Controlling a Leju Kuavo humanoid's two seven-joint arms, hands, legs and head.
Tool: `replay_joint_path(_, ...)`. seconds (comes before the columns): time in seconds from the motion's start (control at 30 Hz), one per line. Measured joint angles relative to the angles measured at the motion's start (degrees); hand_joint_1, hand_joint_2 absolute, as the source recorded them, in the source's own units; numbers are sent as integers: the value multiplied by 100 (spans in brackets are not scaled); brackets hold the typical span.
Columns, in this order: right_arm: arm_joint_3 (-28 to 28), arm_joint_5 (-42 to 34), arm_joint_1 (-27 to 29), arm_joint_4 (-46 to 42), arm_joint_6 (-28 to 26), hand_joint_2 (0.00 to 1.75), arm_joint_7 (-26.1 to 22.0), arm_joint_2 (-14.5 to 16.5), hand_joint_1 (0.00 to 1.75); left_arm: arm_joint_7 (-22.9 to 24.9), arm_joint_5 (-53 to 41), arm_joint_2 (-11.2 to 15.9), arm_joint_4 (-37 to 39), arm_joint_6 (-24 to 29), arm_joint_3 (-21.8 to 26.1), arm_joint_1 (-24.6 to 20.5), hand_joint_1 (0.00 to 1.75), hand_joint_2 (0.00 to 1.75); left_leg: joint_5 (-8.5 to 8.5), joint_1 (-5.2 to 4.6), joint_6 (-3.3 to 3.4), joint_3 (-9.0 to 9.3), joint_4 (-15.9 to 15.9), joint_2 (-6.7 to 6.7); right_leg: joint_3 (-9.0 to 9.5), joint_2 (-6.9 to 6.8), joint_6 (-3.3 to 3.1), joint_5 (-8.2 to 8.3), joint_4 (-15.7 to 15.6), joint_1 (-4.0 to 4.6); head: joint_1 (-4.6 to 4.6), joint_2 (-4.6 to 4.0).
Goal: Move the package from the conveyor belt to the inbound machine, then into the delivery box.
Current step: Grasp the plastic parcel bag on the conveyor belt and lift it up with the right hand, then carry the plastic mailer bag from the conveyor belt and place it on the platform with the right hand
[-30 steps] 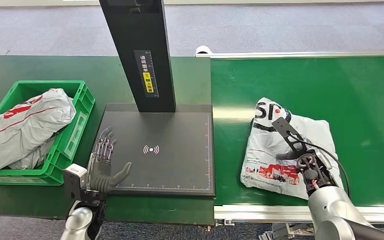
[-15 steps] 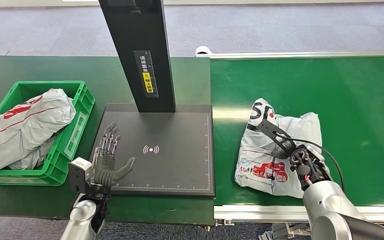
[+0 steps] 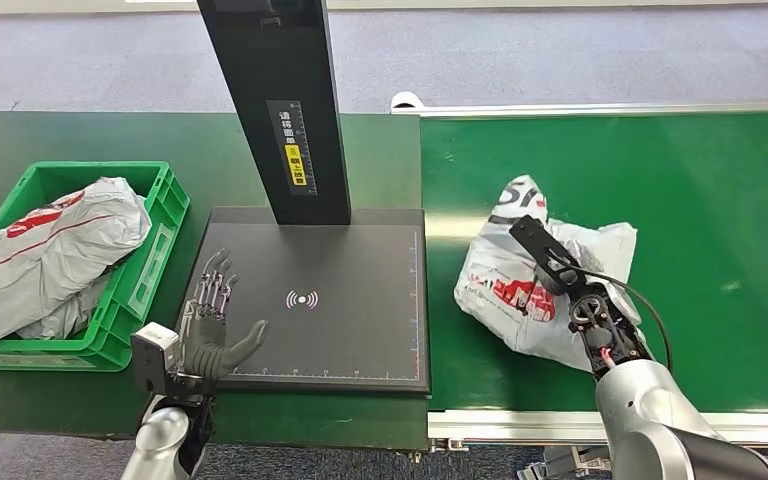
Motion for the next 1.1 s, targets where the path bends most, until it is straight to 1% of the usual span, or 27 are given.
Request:
replay_joint_path(0.07,-91,-364,42,-247,-409,175,-690,102,175,-41,1,-8,-285,96,15,155,0,175,0,0,0,-1,0,0,-2,0,0,0,0,0,-1,0)
replay_joint_path(0.13,-160,-736,121,-582,-653,175,-1334,219,175,-76,-13,-24,-575,211,24,280,0,175,0,1,0,-2,0,-1,-3,0,0,-1,0,1,0,0)
replay_joint_path(0.23,-133,-1057,352,-1302,-995,175,-2111,419,175,-129,-141,-57,-923,570,25,376,0,175,0,1,0,-3,-1,-1,-3,-1,0,-1,0,1,0,0)
replay_joint_path(0.3,31,-1082,563,-1890,-1289,175,-2425,554,175,-155,-221,-80,-1063,890,19,388,0,175,0,1,0,-3,-1,-1,-2,-1,0,-1,0,1,0,0)
replay_joint_path(0.4,432,-1135,857,-2716,-1570,175,-2653,731,175,-152,-238,-101,-1146,1202,16,372,0,175,0,1,0,0,-2,3,-2,1,0,-1,0,1,0,0)
replay_joint_path(0.47,722,-1237,1006,-3146,-1602,175,-2730,830,175,-153,-237,-109,-1154,1321,13,351,0,175,0,1,0,1,-2,3,-2,1,0,-1,0,1,-1,0)
replay_joint_path(0.57,1179,-1306,1172,-3613,-1462,175,-2789,931,175,-189,-224,-128,-1154,1504,8,318,0,175,1,1,-1,1,-2,2,-2,1,0,-1,0,1,0,0)
replay_joint_path(0.67,1795,-979,1272,-3840,-1286,175,-2855,968,175,-267,-190,-142,-1133,1692,-4,239,0,175,0,1,-1,1,-2,7,-2,5,0,-1,0,1,1,0)
replay_joint_path(0.77,2472,-529,1314,-3860,-1053,175,-2802,1012,175,-331,-130,-144,-1086,1800,-32,133,0,175,0,1,-1,1,-3,6,-2,5,0,-1,0,1,0,0)
replay_joint_path(0.9,3323,-202,1264,-3539,-666,175,-2573,1130,175,-384,-37,-142,-1008,1875,-104,40,0,175,1,1,-1,1,-3,5,-2,4,-1,-1,0,3,0,0)
replay_joint_path(1.03,4090,75,1037,-2717,102,175,-2119,1248,175,-394,21,-131,-922,1891,-176,-31,0,175,1,1,-1,1,-3,4,-1,4,-1,-1,1,3,0,0)
replay_joint_path(1.1,4435,160,945,-2254,400,175,-1928,1318,175,-395,50,-117,-872,1891,-211,-74,0,175,1,1,-1,1,-3,1,0,2,-1,-1,1,3,0,-1)
